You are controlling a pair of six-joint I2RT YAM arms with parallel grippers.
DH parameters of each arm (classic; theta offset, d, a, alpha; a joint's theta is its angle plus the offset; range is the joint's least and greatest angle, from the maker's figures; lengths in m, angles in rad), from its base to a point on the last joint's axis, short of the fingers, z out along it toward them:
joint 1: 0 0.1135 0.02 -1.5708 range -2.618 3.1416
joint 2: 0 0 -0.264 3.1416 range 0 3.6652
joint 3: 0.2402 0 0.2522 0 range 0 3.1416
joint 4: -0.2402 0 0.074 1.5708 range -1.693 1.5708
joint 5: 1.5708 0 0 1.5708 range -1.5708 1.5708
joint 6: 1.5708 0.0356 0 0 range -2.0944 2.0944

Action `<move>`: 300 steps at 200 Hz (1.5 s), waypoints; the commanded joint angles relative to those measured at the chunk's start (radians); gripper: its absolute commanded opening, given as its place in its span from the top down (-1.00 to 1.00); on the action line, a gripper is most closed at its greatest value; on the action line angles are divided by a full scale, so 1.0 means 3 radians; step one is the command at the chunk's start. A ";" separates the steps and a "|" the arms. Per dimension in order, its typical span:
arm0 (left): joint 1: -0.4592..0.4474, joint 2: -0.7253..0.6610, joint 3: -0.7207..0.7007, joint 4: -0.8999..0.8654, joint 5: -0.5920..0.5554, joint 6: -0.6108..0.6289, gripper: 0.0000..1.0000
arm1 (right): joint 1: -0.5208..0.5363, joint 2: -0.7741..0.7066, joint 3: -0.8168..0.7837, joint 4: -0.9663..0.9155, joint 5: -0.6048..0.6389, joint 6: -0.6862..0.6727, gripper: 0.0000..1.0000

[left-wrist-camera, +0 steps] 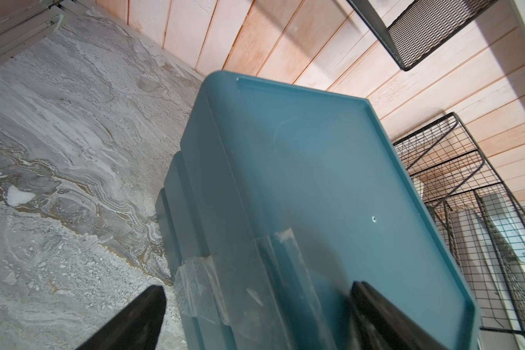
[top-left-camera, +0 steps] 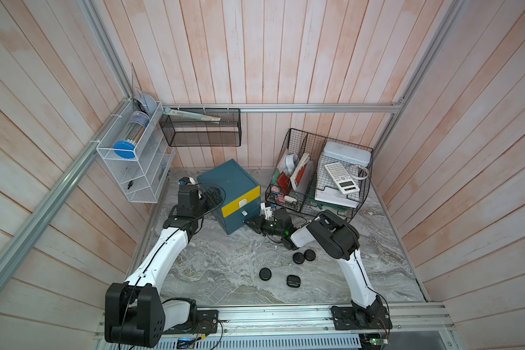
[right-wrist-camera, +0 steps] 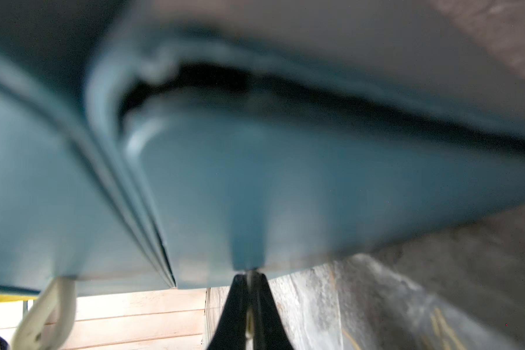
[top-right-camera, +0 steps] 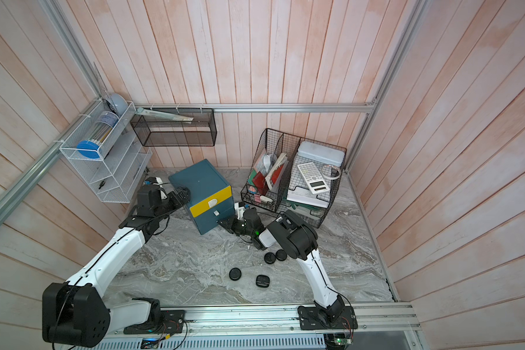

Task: Put the bluetooth earphones in the drawer according to color
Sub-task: Open the drawer in the storage box.

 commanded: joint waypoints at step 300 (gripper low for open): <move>0.0119 -0.0403 0.0034 -0.0636 -0.0199 -0.0037 -1.00 | 0.0117 -0.1519 -0.1597 -0.0594 0.0236 -0.0650 0.37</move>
